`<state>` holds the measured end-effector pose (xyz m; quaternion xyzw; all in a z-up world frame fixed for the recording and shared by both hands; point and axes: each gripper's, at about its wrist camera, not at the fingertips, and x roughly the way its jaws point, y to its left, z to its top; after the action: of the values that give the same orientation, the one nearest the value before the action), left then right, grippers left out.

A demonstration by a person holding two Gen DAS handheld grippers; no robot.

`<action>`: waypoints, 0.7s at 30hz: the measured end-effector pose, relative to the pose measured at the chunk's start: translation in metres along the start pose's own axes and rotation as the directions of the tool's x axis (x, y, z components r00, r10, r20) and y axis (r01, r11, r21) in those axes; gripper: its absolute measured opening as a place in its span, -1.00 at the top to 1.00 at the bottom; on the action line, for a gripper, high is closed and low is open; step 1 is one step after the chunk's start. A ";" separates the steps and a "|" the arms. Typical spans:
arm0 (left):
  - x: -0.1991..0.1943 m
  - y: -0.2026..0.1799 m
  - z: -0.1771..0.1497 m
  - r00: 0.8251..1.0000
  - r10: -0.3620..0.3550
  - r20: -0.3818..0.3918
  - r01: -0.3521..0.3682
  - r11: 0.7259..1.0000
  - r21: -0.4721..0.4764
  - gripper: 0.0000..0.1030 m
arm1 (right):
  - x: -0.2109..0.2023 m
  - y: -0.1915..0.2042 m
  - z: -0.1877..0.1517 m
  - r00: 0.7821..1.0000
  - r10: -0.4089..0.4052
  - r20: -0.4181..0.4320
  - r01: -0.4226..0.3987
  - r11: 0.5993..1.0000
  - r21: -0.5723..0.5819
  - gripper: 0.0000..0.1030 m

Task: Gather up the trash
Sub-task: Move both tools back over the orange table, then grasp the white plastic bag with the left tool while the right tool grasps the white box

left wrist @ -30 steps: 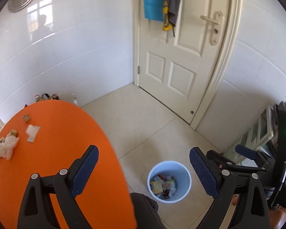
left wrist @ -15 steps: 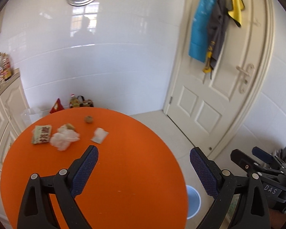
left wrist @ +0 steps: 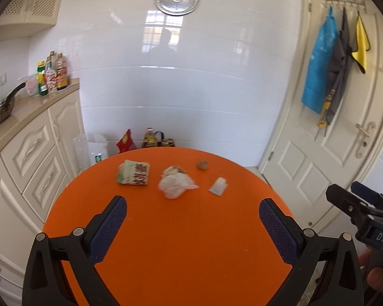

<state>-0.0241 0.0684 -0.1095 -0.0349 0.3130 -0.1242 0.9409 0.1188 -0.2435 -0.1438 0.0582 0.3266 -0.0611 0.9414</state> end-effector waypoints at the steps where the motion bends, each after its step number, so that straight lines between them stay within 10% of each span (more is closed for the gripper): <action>1: 0.002 0.004 -0.001 1.000 0.009 -0.006 -0.009 1.000 -0.004 -0.98 | 0.008 0.007 0.001 1.000 0.011 -0.010 -0.011 1.000 -0.014 -1.00; 9: 0.053 0.023 0.010 0.995 0.048 -0.084 -0.052 0.997 -0.052 -0.98 | 0.089 0.028 0.004 0.992 0.049 -0.120 -0.057 0.996 -0.066 -1.00; 21: 0.242 -0.001 0.065 0.969 0.015 -0.246 -0.001 0.998 0.059 -0.98 | 0.229 0.004 -0.007 0.952 0.045 -0.304 -0.058 0.998 -0.033 -0.98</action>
<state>0.2023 0.0051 -0.1977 0.0098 0.4239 -0.1329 0.8958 0.2937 -0.2565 -0.2919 0.0559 0.4666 -0.0203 0.8825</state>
